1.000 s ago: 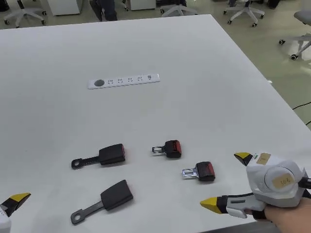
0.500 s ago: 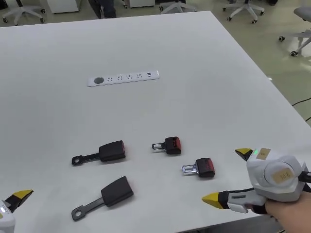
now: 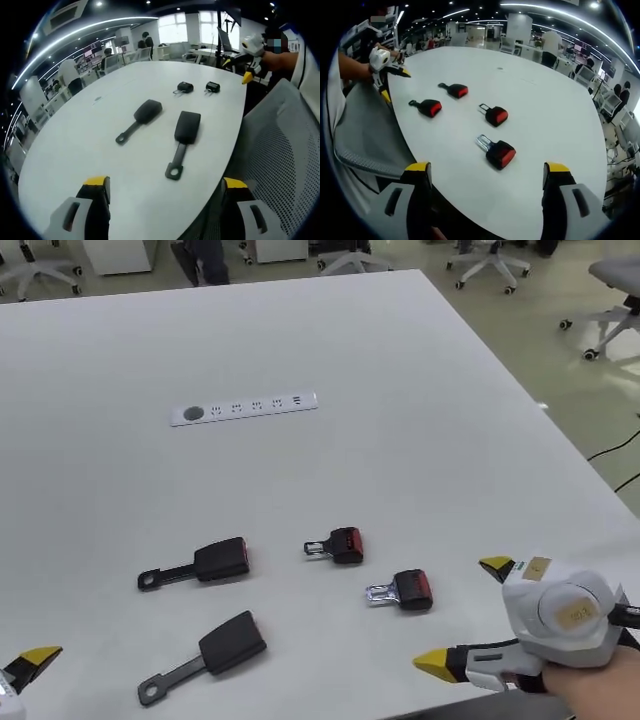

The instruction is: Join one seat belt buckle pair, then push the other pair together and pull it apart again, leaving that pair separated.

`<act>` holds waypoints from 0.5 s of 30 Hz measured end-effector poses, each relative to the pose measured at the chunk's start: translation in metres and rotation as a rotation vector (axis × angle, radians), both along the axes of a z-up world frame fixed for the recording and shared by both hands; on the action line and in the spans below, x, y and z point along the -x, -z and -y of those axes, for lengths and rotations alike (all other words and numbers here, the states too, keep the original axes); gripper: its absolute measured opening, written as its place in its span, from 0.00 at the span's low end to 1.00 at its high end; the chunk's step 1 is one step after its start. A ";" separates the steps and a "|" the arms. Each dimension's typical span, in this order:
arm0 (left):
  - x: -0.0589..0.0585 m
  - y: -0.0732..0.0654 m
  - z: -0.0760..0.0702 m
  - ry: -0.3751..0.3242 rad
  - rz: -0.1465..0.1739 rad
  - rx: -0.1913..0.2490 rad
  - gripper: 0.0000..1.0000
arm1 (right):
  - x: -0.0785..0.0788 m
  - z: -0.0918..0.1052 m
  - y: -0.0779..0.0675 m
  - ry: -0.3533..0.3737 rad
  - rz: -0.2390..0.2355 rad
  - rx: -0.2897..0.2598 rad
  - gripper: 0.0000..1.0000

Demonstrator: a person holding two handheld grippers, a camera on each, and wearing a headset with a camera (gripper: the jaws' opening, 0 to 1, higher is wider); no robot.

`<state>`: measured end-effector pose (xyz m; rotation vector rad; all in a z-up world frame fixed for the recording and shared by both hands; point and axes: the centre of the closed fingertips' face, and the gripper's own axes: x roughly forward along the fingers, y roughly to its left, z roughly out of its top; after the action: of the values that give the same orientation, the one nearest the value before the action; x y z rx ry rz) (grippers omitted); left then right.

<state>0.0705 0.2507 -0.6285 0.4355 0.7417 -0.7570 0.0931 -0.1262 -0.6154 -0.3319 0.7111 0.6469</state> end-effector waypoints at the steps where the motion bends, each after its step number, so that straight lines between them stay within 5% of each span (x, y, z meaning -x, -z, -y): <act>1: 0.000 0.000 0.000 0.000 0.000 0.001 0.93 | 0.000 0.000 0.000 0.001 0.001 0.000 0.93; 15: 0.000 0.001 0.000 0.007 0.004 -0.003 0.94 | 0.001 -0.001 -0.003 -0.004 0.031 0.002 0.93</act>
<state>0.0710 0.2510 -0.6294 0.4425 0.7378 -0.7615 0.0925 -0.1257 -0.6122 -0.3449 0.6813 0.6439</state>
